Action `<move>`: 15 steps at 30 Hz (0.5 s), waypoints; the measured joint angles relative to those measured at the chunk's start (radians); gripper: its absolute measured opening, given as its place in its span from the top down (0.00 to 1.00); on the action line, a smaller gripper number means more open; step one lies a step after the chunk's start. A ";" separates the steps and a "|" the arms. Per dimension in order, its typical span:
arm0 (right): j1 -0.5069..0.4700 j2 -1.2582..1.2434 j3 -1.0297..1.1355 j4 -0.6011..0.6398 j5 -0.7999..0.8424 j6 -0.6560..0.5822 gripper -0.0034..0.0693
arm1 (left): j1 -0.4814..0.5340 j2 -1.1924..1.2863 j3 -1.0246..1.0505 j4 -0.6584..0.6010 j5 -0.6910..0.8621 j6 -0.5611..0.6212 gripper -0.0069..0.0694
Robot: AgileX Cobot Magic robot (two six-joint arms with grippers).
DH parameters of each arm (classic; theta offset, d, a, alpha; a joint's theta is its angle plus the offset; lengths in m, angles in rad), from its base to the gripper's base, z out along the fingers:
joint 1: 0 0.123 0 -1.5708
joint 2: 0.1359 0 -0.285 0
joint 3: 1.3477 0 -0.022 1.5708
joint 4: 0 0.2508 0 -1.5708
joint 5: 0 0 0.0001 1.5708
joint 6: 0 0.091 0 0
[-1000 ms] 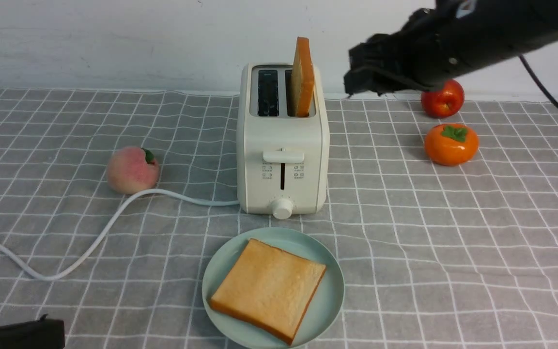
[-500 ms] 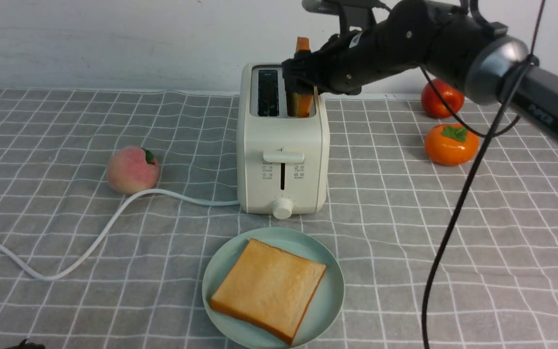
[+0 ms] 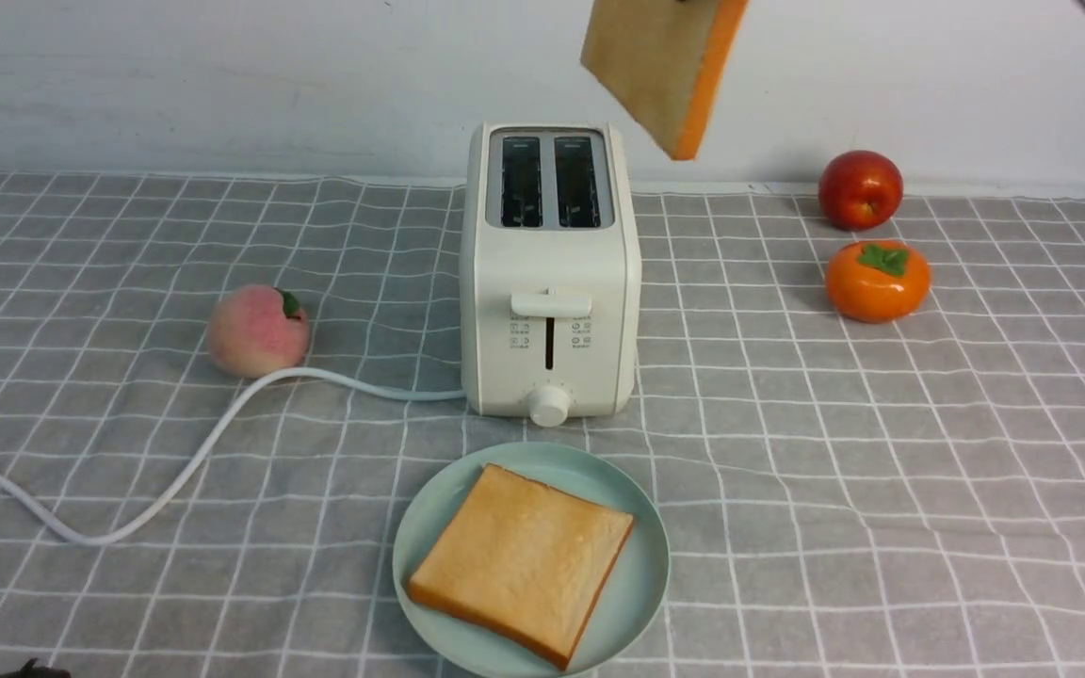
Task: Take toasted bread from bread machine on grey coffee table place on plate.
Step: 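Place the held slice of bread on top of the slice on the plate with the right gripper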
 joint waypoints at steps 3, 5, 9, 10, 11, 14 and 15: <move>0.000 -0.053 0.047 0.023 0.048 0.000 0.80 | 0.000 0.000 0.000 0.011 0.000 0.000 0.93; 0.000 -0.072 0.123 0.071 0.050 -0.003 0.80 | 0.000 0.000 0.000 0.018 -0.002 0.000 0.93; 0.000 -0.065 0.382 0.281 0.049 -0.073 0.80 | 0.000 0.000 0.000 0.021 -0.009 0.000 0.93; 0.000 -0.059 0.427 0.330 0.049 -0.103 0.80 | 0.000 0.000 0.000 0.023 -0.009 0.000 0.93; 0.000 -0.046 0.515 0.394 0.048 -0.155 0.80 | 0.000 0.000 0.000 0.023 -0.009 0.000 0.93; 0.000 -0.004 0.679 0.560 0.006 -0.270 0.80 | 0.000 0.000 0.000 0.023 -0.008 0.000 0.93; 0.000 0.013 0.727 0.605 -0.029 -0.307 0.80 | 0.000 0.000 0.000 0.023 -0.008 0.000 0.93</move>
